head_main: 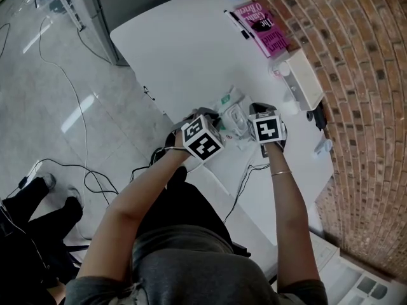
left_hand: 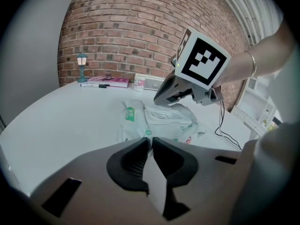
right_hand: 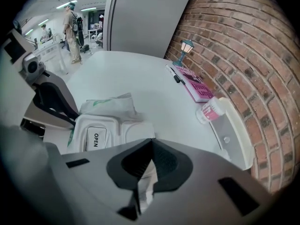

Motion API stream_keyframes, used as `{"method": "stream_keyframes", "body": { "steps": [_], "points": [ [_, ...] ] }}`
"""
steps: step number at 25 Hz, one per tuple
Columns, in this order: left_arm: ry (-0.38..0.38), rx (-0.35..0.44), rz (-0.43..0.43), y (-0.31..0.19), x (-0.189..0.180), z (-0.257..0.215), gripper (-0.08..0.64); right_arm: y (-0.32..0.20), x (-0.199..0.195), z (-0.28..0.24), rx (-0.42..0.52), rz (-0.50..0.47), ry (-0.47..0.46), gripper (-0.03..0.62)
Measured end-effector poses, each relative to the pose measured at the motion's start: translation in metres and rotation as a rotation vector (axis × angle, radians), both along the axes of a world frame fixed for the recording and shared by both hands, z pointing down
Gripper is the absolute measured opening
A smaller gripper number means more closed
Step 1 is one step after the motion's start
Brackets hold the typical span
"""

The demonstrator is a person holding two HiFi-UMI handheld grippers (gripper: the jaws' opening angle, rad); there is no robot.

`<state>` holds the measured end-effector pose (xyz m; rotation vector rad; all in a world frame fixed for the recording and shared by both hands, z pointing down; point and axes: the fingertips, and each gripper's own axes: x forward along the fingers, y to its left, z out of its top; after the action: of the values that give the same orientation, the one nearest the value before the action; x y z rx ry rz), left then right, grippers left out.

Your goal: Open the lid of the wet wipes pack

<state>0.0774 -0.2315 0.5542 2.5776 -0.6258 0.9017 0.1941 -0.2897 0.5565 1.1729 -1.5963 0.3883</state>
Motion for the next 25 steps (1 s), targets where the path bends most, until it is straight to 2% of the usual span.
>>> {"method": "stream_keyframes", "body": {
  "steps": [7, 19, 25],
  "points": [
    [0.002, -0.019, -0.013, 0.000, -0.003, 0.001, 0.054, 0.011, -0.010, -0.020, 0.079, 0.064, -0.107, 0.006],
    [-0.028, 0.029, -0.018, 0.001, -0.005, 0.001, 0.054, 0.043, -0.017, -0.056, 0.204, 0.209, -0.349, 0.006],
    [-0.032, 0.013, -0.017, 0.001, -0.005, -0.002, 0.054, 0.061, -0.013, -0.067, 0.261, 0.289, -0.458, 0.006]
  ]
}}
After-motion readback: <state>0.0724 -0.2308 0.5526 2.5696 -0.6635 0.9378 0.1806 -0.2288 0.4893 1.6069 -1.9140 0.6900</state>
